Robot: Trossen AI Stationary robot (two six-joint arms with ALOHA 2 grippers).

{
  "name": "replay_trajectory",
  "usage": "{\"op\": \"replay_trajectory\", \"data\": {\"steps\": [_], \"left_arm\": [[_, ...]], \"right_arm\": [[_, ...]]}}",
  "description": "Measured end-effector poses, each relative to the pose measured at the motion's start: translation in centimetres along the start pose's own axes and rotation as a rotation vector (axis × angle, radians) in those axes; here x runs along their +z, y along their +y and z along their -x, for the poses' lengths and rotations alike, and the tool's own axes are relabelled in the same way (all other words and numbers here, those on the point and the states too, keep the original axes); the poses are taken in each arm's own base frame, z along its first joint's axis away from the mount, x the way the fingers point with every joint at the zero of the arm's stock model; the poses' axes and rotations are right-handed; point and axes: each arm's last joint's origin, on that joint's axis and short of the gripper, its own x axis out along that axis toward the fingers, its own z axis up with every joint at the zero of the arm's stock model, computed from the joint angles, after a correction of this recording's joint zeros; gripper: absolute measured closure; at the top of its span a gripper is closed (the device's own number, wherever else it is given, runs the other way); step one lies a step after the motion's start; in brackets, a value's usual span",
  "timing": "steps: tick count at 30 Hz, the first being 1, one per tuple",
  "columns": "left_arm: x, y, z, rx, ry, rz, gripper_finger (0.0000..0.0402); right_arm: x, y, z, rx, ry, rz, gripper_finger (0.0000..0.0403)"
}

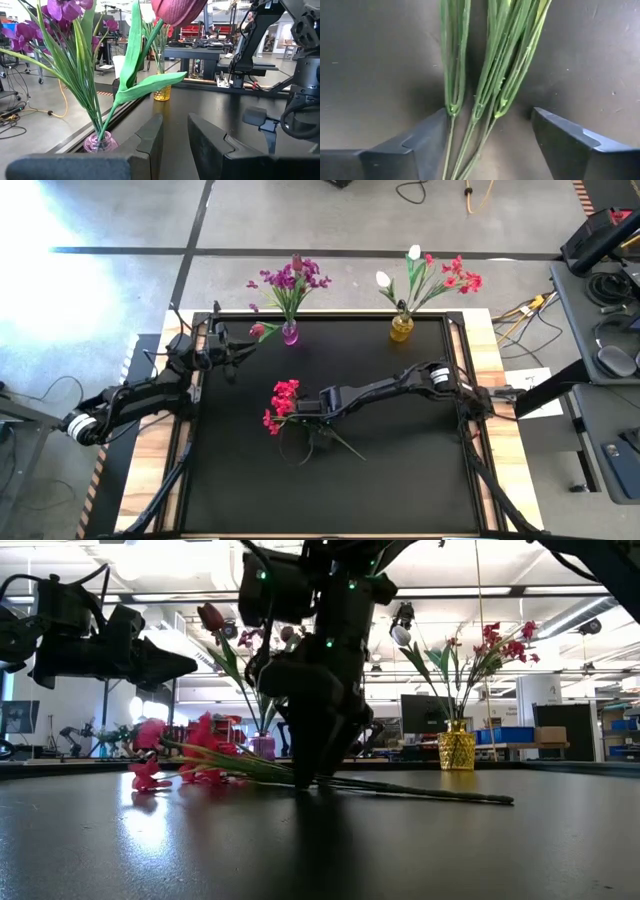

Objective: Sort flowers into vase by color
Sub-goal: Put the bouquet of red flowers into the yellow vase

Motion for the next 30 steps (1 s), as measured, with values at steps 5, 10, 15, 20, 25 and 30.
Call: {"op": "replay_trajectory", "data": {"steps": [5, 10, 15, 20, 25, 30], "left_arm": [[0.0, 0.0, 0.0, 0.000, 0.001, -0.001, 0.0326], [0.0, 0.0, 0.0, 0.000, 0.001, -0.004, 0.0326], [0.0, 0.0, 0.0, 0.000, 0.001, -0.006, 0.0326], [0.0, 0.0, 0.0, 0.000, 0.001, -0.006, 0.0326], [0.0, 0.0, 0.0, 0.000, 0.002, -0.005, 0.0326], [0.0, 0.0, 0.0, 0.000, 0.002, -0.005, 0.0326]], "right_arm": [[0.3, -0.7, -0.1, -0.003, -0.001, -0.002, 0.0192], [0.4, -0.9, -0.1, 0.005, 0.002, 0.054, 0.0263], [0.2, -1.0, 0.2, -0.006, 0.016, 0.106, 0.0347], [0.2, -1.5, 1.7, -0.118, -0.020, 0.124, 0.0387], [0.3, -2.0, 4.8, -0.249, -0.124, 0.124, 0.0389], [-0.4, -2.5, 8.8, -0.373, -0.268, 0.096, 0.0390]]}}
